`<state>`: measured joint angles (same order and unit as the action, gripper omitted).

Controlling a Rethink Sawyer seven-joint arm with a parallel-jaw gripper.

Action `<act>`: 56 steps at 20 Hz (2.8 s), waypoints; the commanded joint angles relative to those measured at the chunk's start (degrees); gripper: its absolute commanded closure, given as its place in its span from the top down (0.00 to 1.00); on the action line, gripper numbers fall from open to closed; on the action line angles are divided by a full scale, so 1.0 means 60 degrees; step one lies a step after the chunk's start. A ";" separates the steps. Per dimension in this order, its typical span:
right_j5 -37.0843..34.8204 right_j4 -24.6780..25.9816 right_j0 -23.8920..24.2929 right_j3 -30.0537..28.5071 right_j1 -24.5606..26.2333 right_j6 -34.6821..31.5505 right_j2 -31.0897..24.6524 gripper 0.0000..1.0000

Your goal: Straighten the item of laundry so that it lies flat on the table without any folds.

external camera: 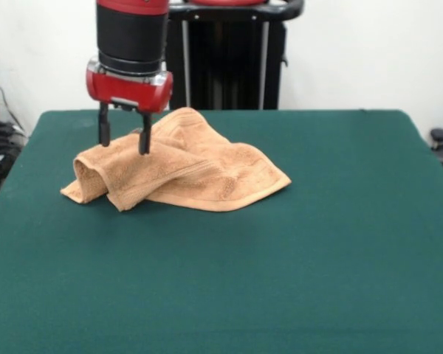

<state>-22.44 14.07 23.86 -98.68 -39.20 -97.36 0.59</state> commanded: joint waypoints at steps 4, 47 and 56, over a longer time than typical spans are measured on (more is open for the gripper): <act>-0.0805 -0.0484 -0.0875 0.0027 0.1037 -0.1540 -0.0374 1.00; 0.0687 -0.0441 -0.1082 0.0411 0.2325 -0.1763 0.0027 1.00; 0.0511 -0.0470 -0.0996 0.0328 0.2107 -0.1693 0.0019 1.00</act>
<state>-20.59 13.47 18.94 -95.20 -26.88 -97.36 2.10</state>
